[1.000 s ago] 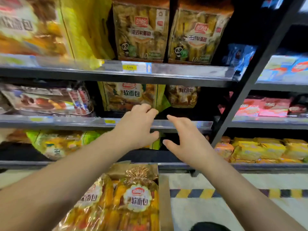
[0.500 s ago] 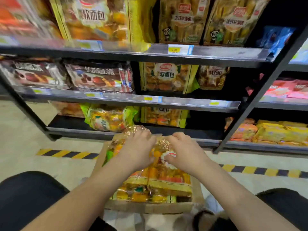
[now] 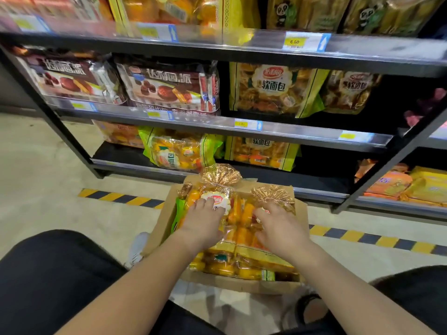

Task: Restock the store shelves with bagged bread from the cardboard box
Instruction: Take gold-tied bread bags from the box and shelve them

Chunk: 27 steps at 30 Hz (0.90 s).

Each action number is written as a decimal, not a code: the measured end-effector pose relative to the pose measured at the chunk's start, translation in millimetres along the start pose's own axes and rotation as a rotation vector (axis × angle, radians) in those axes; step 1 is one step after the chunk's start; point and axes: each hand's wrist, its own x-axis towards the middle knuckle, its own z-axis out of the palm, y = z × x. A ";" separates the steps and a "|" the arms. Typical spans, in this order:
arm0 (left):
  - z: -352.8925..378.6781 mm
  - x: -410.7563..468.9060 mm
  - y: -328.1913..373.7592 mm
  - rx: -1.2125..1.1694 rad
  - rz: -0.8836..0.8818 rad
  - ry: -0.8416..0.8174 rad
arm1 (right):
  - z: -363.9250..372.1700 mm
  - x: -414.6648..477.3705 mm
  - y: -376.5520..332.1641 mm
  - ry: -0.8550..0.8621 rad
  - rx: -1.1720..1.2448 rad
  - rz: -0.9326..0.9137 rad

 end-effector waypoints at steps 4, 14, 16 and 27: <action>22.1 11.5 -18.2 -0.034 -0.059 -0.078 | 17.1 8.4 -1.7 -0.047 -0.008 -0.005; 72.5 39.3 -69.0 -0.510 -0.459 -0.068 | 38.0 22.9 2.8 -0.156 0.003 0.008; 89.6 52.2 -80.8 -0.635 -0.519 -0.009 | 39.9 23.4 4.4 -0.155 0.006 0.007; 125.1 79.8 -100.8 -1.181 -0.588 -0.149 | 44.5 21.6 12.1 -0.206 0.030 0.027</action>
